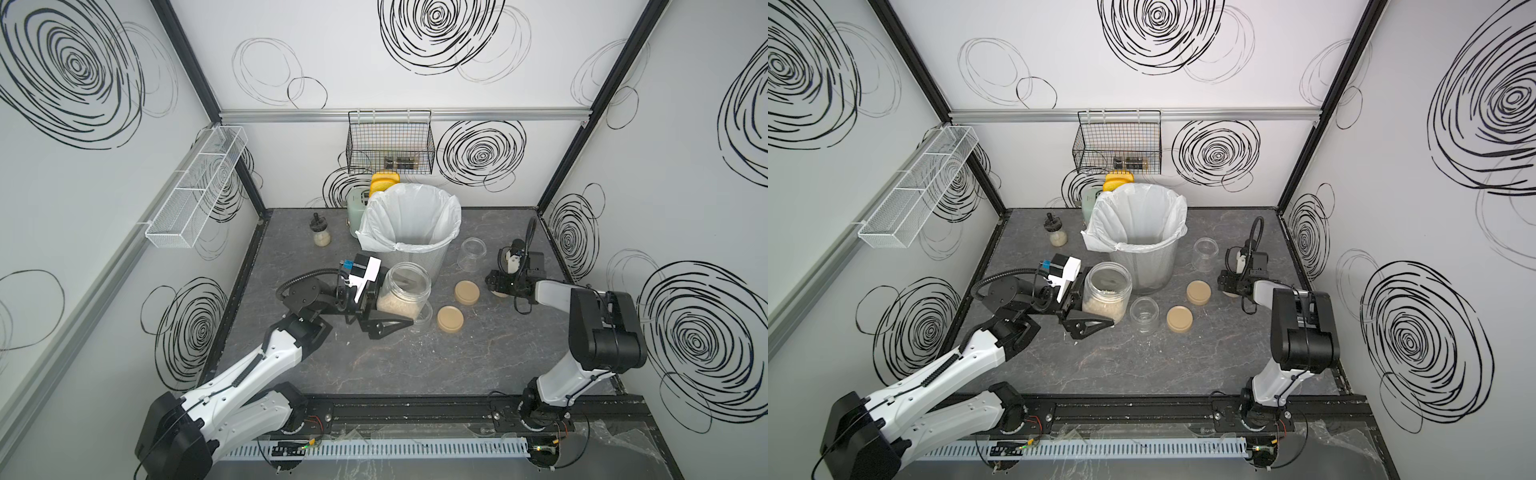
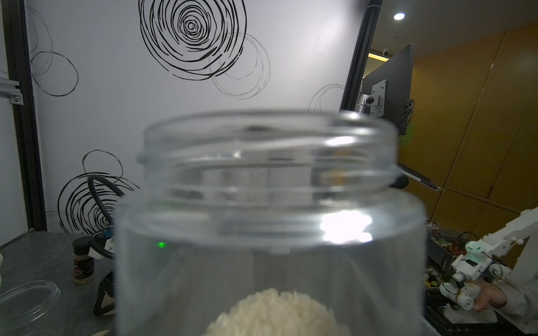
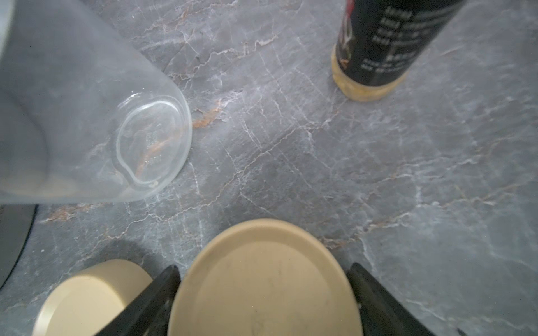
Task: Empty moldy rice from jars
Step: Place the lid at the center of the board.
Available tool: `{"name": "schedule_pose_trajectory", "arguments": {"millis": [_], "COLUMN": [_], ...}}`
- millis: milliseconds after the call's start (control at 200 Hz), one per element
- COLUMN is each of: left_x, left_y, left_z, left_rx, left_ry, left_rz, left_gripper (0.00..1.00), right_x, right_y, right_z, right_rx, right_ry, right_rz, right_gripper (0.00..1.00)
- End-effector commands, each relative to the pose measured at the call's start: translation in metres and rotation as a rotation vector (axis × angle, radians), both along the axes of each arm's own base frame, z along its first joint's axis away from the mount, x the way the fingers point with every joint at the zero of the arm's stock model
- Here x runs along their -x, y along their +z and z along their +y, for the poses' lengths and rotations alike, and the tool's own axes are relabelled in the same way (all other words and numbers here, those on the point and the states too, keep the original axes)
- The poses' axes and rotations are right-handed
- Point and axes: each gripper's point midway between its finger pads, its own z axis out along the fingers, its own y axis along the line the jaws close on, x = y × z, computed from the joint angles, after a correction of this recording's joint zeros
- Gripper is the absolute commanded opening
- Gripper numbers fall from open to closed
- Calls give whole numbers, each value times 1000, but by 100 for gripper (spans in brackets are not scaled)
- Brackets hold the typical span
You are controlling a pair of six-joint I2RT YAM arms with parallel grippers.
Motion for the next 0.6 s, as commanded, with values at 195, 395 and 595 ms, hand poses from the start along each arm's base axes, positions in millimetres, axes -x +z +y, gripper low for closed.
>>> {"name": "schedule_pose_trajectory", "arguments": {"millis": [195, 395, 595], "left_x": [-2, -5, -18], "left_y": [23, 23, 26], "left_z": [8, 10, 15], "left_rx": [67, 63, 61], "left_ry": [40, 50, 94], "left_rz": [-99, -98, -103], "left_gripper": [59, 60, 60], "right_x": [-8, -7, -11], "right_y": [9, 7, 60], "right_z": [10, 12, 14], "right_rx": [-47, -62, -64], "right_ry": [25, 32, 48], "right_rz": [-4, 13, -89], "right_gripper": [91, 96, 98]}}
